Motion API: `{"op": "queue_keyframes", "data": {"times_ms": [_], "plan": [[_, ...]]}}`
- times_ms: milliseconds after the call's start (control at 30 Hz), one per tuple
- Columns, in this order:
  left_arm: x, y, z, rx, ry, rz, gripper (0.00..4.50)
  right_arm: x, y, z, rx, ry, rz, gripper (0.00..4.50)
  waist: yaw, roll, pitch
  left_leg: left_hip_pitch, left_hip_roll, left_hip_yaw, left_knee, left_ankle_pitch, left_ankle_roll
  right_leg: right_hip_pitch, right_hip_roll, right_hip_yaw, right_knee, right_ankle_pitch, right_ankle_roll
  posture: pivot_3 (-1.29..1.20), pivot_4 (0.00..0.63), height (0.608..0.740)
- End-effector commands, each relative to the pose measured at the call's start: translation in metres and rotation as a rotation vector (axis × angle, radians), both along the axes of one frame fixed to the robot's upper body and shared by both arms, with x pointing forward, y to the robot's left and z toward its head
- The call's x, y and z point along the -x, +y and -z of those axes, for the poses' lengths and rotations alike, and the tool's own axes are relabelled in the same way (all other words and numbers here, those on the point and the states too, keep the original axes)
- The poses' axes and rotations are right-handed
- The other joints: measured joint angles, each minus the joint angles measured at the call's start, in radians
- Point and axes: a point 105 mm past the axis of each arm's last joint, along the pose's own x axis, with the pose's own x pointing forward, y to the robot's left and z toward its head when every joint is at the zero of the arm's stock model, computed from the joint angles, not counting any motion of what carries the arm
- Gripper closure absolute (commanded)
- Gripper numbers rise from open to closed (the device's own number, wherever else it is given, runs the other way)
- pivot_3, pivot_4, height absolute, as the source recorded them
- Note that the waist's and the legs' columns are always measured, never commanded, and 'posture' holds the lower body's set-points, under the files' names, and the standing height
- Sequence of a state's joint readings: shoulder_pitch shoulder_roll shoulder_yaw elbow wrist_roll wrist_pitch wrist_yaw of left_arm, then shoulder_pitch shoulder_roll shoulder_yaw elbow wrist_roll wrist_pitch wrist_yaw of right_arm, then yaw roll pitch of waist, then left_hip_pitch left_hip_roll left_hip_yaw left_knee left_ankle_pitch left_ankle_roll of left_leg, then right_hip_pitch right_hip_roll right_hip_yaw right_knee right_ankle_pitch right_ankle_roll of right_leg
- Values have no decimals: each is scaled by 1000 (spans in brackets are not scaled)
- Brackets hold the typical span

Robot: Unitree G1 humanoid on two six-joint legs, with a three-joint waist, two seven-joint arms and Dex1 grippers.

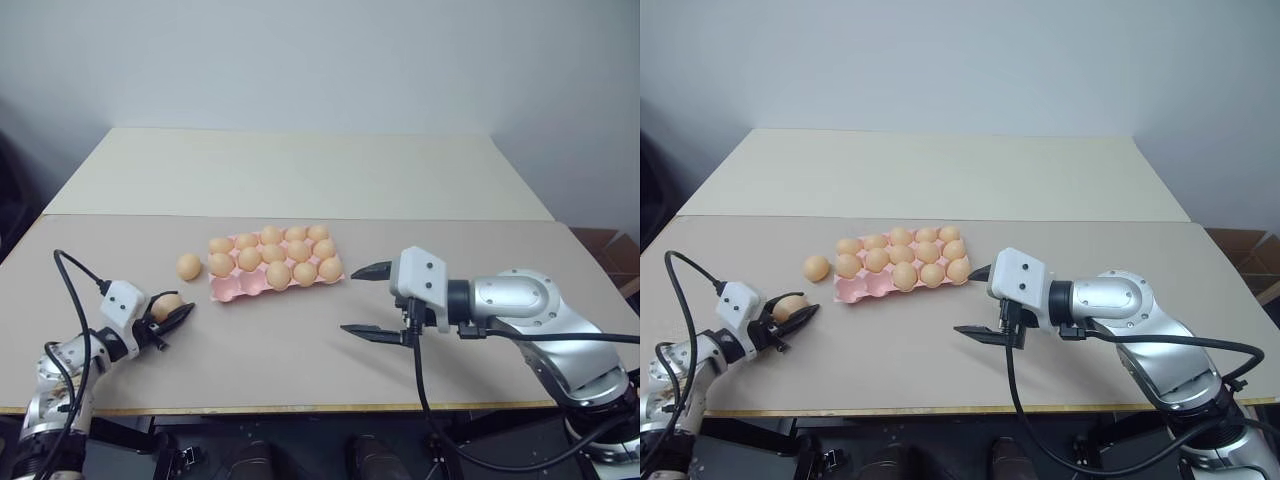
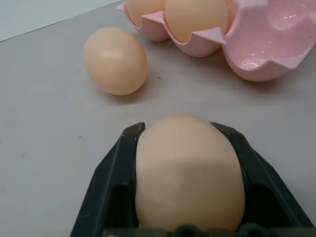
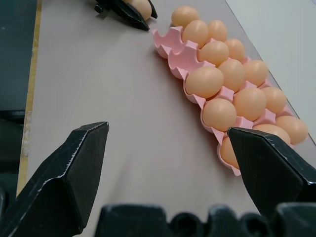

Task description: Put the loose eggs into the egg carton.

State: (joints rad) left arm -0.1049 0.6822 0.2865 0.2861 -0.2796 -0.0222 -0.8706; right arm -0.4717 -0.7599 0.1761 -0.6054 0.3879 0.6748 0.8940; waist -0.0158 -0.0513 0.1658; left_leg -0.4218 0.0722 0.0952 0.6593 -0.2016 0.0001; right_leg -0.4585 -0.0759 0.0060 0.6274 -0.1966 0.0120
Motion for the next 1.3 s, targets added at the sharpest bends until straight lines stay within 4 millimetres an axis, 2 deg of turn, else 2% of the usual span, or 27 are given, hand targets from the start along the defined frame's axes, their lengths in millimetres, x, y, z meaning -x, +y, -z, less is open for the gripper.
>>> {"op": "queue_keyframes", "data": {"times_ms": [33,200,300,367,533,733,967,1233,1300], "plan": [[15,-10,-17,-4,-22,99,2699,2,0,-11,-11,-58,0,0,-2,0,0,0,0,0,0,0,0,0,0,0,0,0,0,0,150,740],[35,-29,-44,26,-50,245,2699,2,-1,-11,-8,-63,12,0,6,0,0,-1,0,0,0,0,-1,-1,-1,0,-1,1,-1,0,150,740],[31,-50,-73,55,-136,344,2699,2,0,-11,-10,-68,22,0,14,0,0,-1,0,0,0,-4,-7,0,-1,-1,-1,0,0,0,150,740],[24,-62,-83,60,-168,394,2699,1,1,-11,-15,-75,30,0,21,0,0,-1,0,-1,1,-4,-7,0,-1,-1,-1,0,0,0,150,740],[-2,-87,-84,61,-166,495,2699,2,1,-14,-33,-100,65,0,25,0,0,-1,-1,0,1,1,1,1,0,-1,-1,0,1,0,150,740],[-35,-100,-77,67,-153,529,2699,4,-1,-13,-51,-110,125,0,24,0,0,-1,-2,-1,1,1,1,1,1,0,-1,2,4,0,150,740],[-54,-114,-72,73,-149,584,2699,5,-3,-12,-63,-119,186,0,24,-1,0,-2,-2,-1,2,1,2,2,1,1,-1,2,4,0,150,740],[-61,-115,-75,79,-198,576,257,4,-4,-12,-71,-128,194,0,22,-1,0,-2,-2,-2,2,1,2,2,1,1,-1,4,7,0,150,740],[-59,-114,-79,91,-215,581,257,4,-4,-12,-74,-124,190,0,22,-1,0,-2,-3,-2,2,1,2,2,1,1,-1,4,8,0,150,740]]}}
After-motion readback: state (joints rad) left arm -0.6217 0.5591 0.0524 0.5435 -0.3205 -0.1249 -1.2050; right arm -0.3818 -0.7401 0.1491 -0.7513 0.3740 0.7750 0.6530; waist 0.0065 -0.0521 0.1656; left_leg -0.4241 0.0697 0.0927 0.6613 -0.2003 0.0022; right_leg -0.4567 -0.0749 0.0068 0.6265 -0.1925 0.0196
